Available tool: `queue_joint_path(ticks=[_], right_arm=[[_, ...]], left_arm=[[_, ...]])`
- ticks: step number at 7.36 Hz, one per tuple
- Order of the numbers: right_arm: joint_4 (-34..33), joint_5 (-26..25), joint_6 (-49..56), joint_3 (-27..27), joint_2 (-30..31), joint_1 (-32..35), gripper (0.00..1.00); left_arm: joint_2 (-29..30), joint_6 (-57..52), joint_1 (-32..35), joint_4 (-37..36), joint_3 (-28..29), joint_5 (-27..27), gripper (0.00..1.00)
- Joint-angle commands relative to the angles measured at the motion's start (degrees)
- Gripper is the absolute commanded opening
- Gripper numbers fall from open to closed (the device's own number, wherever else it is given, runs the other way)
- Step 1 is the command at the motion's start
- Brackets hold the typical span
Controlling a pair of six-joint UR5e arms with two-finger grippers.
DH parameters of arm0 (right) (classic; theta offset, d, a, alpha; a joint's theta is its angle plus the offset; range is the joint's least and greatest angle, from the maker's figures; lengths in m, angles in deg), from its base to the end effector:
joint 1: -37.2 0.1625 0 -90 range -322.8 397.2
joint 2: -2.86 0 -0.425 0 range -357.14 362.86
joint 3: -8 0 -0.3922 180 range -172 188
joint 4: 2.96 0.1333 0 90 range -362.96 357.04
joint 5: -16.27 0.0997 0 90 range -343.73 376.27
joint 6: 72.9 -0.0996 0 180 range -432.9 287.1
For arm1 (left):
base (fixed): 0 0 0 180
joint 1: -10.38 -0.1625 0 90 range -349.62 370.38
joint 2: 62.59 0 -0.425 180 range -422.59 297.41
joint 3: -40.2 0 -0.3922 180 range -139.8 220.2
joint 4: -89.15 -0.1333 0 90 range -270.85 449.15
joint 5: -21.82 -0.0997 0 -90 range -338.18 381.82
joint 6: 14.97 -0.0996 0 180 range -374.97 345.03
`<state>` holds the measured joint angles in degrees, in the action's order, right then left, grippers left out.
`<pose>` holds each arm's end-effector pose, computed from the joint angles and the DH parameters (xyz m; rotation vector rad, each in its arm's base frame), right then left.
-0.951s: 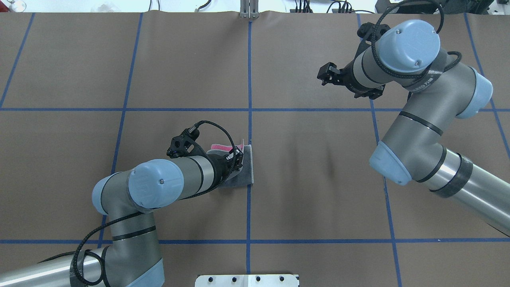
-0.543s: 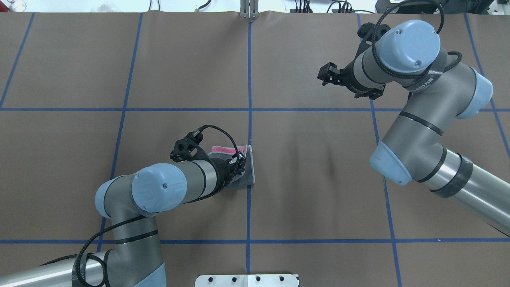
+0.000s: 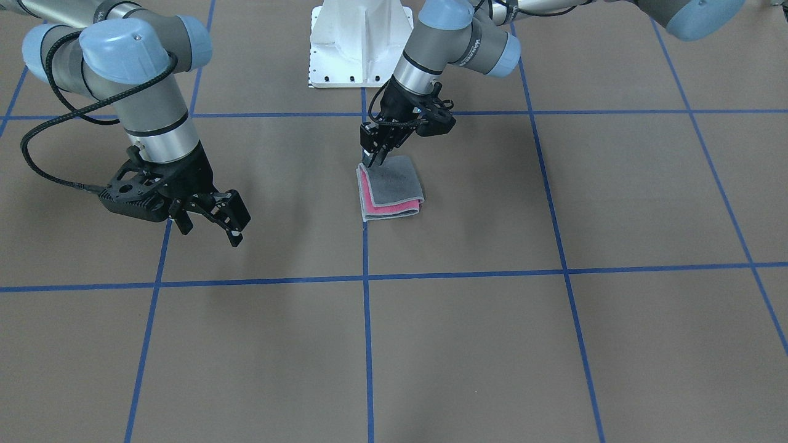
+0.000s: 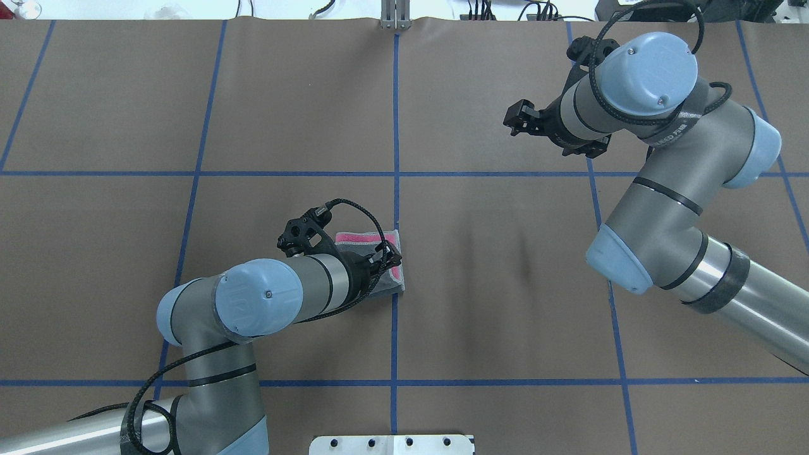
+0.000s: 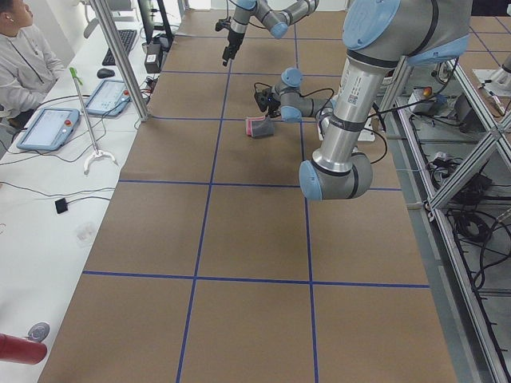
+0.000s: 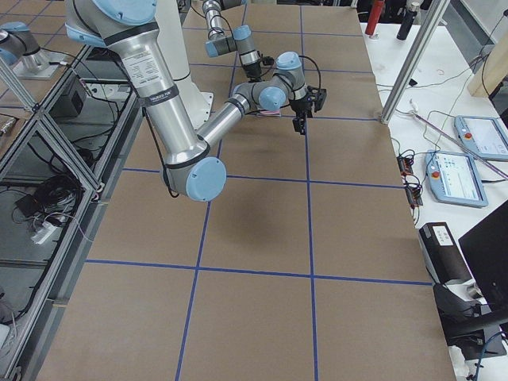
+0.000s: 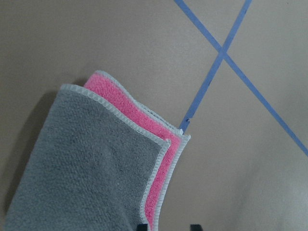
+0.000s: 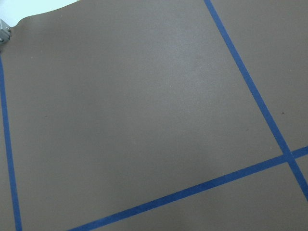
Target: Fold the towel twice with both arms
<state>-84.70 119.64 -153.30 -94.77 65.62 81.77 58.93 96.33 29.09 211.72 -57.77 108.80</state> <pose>-0.3740 -0.5232 0.2783 0.1883 -0.8547 0.4731 0.5714 -0.3398 0.2112 0.0175 1.2836 -0.6352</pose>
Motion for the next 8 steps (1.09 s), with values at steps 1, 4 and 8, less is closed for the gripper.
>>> queue_joint_path(ticks=[1,4,8], right_arm=[[-0.35,0.51,1.37,0.20,0.08,0.77,1.00],[-0.43,6.19,16.62,0.38,5.68,7.25,1.00],[0.18,19.02,55.60,0.56,22.36,28.58,1.00]], left_arm=[[0.03,-6.31,0.54,-3.97,-1.69,0.73,1.00],[-3.72,-23.60,7.53,-15.83,-7.65,9.65,1.00],[-22.34,-64.60,27.63,-21.32,-16.46,25.39,1.00]])
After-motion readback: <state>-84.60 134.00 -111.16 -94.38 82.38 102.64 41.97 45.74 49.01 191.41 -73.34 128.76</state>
